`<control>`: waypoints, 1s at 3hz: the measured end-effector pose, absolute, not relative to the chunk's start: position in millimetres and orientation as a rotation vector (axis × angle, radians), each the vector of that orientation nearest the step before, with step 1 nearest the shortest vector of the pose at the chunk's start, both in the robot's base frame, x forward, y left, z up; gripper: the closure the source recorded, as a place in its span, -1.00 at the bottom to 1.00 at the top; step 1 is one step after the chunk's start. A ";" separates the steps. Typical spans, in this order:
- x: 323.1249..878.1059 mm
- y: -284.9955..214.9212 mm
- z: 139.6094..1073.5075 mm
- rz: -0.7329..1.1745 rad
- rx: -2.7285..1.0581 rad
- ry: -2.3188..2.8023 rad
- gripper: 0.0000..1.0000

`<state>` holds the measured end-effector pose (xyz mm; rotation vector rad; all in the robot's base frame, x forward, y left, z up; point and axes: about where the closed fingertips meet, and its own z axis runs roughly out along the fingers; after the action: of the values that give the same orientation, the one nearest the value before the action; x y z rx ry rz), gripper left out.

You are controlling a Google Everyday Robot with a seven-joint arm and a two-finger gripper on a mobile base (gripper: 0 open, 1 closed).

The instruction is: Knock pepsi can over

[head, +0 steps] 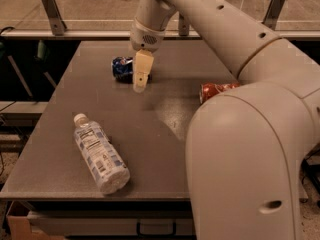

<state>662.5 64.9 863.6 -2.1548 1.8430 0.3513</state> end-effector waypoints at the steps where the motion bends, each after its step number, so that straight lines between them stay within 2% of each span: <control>1: 668.1 52.7 872.9 0.333 -2.102 1.849 -1.00; 3: 674.2 40.0 879.6 0.315 -2.058 1.856 -1.00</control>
Offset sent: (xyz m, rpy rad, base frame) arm 0.0111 -0.0406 0.0274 0.0405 -0.0580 -0.0804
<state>674.2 40.0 879.6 -2.0584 1.8563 0.3154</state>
